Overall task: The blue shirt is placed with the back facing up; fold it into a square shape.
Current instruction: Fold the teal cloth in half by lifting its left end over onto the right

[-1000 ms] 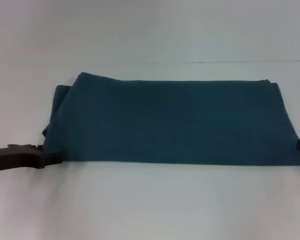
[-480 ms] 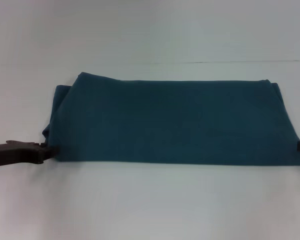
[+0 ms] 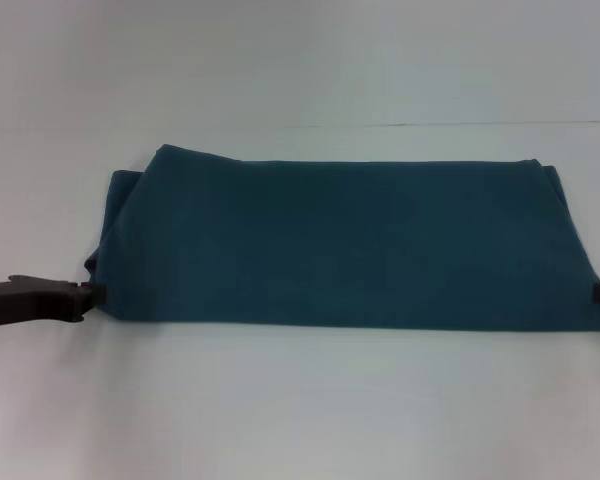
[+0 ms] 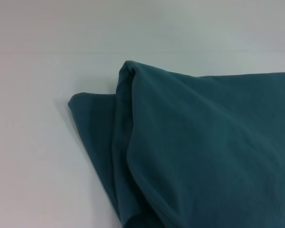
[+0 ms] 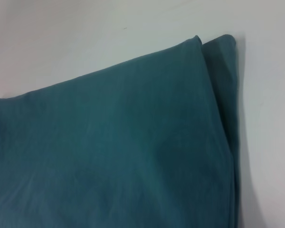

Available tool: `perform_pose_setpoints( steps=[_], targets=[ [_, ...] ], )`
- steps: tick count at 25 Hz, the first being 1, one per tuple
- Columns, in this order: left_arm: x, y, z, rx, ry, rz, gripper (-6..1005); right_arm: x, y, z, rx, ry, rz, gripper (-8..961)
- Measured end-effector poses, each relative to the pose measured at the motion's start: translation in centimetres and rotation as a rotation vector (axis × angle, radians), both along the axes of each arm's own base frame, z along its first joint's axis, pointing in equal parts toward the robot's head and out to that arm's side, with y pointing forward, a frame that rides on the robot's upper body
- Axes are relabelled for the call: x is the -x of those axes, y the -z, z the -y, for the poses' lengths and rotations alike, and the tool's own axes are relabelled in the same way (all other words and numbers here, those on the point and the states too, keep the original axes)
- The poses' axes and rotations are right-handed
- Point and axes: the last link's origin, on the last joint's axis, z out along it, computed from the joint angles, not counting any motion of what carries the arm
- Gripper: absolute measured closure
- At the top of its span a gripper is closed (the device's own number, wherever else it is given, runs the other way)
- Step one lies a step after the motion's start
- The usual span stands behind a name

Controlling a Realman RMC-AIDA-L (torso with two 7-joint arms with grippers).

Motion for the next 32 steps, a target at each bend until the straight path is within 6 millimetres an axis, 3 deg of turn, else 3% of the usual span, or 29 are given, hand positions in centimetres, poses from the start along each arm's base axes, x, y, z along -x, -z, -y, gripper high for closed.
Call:
perform_pose_setpoints(
  steps=[22,32],
  targets=[
    [-0.3,0.0,-0.3,0.003,0.008,-0.002,996,0.6,1.7,-0.4,-0.008,-0.01,-0.013,232],
    [-0.3,0.0,-0.3,0.005,0.01,-0.003,996,0.1,2.2,0.0,-0.002,0.005,-0.015,590]
  ],
)
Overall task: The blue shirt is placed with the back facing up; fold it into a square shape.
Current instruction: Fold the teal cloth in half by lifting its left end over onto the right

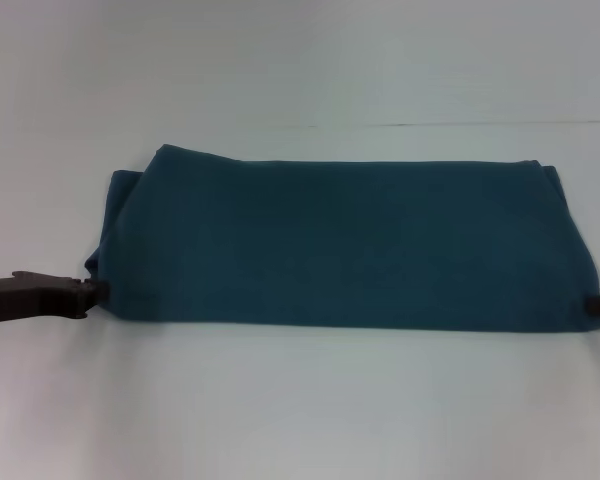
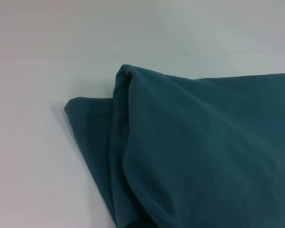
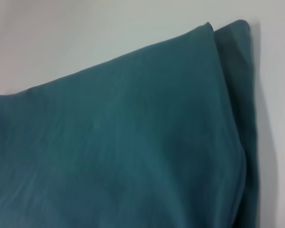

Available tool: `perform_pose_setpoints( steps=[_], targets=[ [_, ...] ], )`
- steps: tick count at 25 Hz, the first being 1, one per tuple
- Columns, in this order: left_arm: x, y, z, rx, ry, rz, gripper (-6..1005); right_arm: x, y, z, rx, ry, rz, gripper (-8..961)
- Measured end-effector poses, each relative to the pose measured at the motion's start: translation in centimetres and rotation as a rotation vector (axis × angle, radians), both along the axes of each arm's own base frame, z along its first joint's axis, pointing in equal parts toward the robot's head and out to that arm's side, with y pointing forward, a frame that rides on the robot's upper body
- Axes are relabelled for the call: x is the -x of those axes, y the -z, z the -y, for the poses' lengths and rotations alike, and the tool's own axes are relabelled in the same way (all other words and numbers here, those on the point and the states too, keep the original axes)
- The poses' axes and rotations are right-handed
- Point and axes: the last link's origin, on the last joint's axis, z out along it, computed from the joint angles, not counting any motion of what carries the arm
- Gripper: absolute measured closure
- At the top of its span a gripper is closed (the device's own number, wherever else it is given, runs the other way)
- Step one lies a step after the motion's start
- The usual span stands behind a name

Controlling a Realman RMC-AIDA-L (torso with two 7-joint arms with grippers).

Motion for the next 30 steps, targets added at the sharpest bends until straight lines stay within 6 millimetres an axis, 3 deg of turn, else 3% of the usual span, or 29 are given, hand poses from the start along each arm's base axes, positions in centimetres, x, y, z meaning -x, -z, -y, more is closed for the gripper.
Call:
perform_pose_setpoints(
  steps=[3,9,30],
  targets=[
    [0.0,0.0,0.0,0.001,0.001,0.0,996,-0.1,-0.1,0.1,-0.006,0.001,0.002,739],
    [0.0,-0.1,0.0,-0.003,-0.001,0.001,996,-0.2,-0.6,0.0,-0.038,-0.024,-0.002,949],
    [0.4,-1.8,-0.3,-0.054,-0.009,-0.01,997,0.0,-1.5,-0.4,-0.102,-0.044,-0.027,950]
  ],
)
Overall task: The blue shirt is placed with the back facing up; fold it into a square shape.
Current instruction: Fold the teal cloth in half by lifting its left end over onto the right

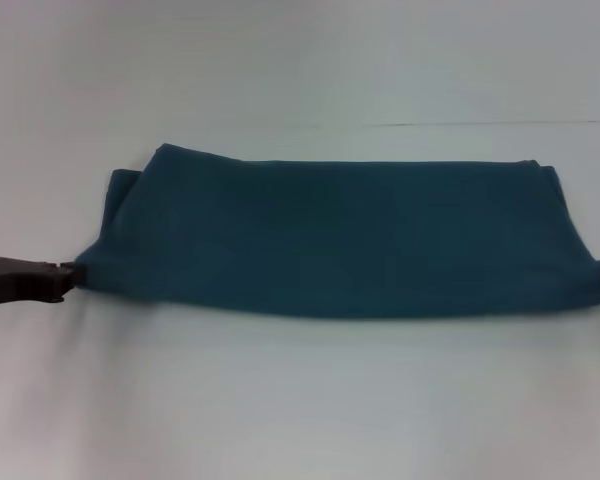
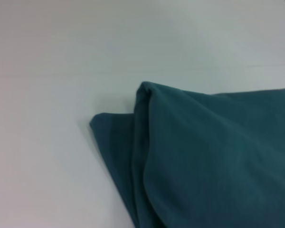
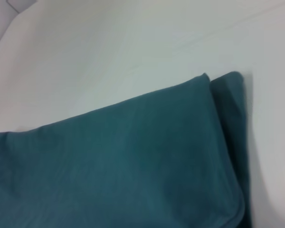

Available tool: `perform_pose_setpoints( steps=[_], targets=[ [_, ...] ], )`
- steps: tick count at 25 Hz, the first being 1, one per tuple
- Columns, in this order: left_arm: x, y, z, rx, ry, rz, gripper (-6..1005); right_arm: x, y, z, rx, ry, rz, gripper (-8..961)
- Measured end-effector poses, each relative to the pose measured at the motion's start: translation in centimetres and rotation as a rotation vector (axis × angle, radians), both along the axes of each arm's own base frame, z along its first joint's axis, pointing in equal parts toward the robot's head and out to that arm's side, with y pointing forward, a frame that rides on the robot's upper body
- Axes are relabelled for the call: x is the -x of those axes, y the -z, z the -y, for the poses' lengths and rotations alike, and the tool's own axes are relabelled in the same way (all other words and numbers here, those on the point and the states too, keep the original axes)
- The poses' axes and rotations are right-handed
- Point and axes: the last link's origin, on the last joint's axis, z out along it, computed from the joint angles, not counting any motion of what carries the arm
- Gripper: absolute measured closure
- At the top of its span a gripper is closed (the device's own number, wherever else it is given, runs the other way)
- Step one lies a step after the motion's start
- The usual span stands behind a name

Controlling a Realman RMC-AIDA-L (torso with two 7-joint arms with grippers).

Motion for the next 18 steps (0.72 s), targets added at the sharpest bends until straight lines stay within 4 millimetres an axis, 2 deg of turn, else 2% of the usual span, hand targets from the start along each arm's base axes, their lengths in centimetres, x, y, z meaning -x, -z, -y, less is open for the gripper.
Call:
perform_pose_setpoints(
  steps=[18],
  targets=[
    [0.67,-1.02,0.87,-0.008,-0.02,0.0,997,0.35,0.05,-0.24,0.005,-0.014,-0.006,949]
  ],
)
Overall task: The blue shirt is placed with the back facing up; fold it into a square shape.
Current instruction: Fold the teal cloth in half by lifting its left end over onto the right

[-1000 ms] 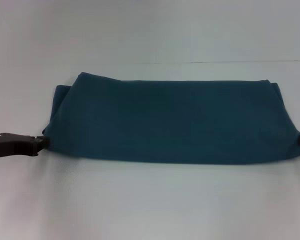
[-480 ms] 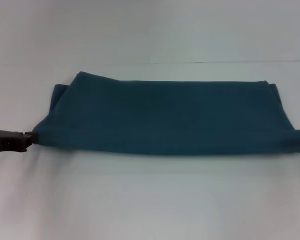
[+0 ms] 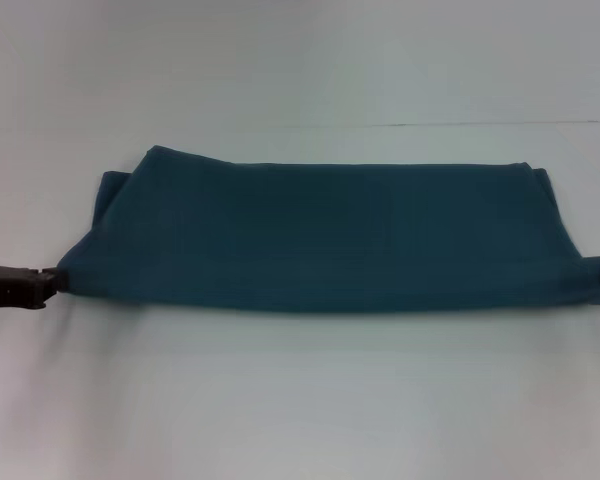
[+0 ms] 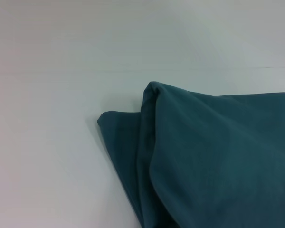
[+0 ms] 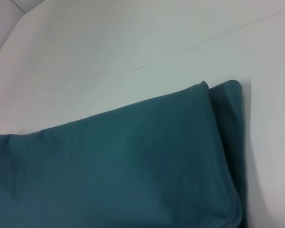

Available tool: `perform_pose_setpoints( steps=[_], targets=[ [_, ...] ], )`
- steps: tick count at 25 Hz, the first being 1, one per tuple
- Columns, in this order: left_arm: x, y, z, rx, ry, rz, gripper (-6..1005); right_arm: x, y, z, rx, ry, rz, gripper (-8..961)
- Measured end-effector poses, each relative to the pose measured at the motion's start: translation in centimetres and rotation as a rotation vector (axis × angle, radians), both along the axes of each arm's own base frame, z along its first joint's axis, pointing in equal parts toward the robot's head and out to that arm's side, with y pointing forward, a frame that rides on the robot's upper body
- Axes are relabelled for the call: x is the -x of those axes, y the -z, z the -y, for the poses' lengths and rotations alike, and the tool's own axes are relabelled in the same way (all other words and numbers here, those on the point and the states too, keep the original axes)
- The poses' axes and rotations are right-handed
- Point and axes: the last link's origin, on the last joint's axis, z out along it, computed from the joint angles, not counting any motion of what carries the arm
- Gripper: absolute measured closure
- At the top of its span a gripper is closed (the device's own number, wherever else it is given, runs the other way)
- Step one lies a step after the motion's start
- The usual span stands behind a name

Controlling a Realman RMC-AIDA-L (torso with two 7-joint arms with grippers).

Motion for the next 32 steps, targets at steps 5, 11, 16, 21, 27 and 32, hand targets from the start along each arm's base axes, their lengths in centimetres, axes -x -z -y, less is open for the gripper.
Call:
perform_pose_setpoints(
  steps=[5,11,16,21,27,32],
  targets=[
    [0.1,-0.1,0.1,-0.002,-0.002,-0.002,997,0.2,0.3,0.0,0.009,-0.011,-0.005,949],
    [0.4,-0.4,0.3,-0.009,-0.008,-0.007,995,0.4,0.5,0.2,0.021,-0.022,-0.013,950],
    [0.4,-0.6,0.4,-0.012,-0.01,-0.011,992,0.4,0.5,0.3,0.022,-0.026,-0.016,947],
    [0.3,-0.4,0.4,0.0,-0.004,-0.007,988,0.3,0.4,0.3,0.016,-0.023,-0.014,936],
    [-0.2,-0.5,0.7,0.024,0.009,0.01,958,0.2,-0.4,0.5,-0.006,-0.025,-0.031,907],
    [-0.1,-1.7,0.9,-0.035,-0.032,0.006,821,0.2,-2.3,0.8,-0.067,-0.04,-0.047,813]
  ],
)
